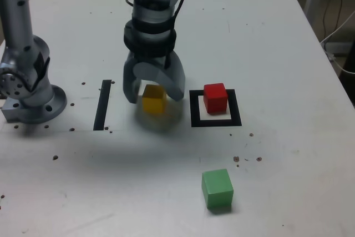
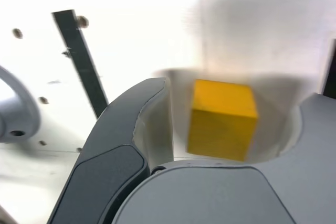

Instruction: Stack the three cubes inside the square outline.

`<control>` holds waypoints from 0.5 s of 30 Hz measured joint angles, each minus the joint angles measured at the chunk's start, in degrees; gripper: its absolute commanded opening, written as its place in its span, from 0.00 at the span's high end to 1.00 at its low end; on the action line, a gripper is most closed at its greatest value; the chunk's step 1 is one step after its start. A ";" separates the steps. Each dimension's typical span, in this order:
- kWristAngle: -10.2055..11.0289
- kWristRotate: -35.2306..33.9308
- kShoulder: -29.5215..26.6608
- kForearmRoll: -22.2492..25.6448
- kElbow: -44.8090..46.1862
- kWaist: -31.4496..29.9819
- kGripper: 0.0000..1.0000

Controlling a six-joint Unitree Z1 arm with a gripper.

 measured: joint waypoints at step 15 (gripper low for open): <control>-0.07 0.00 1.55 -2.46 0.37 -0.99 0.68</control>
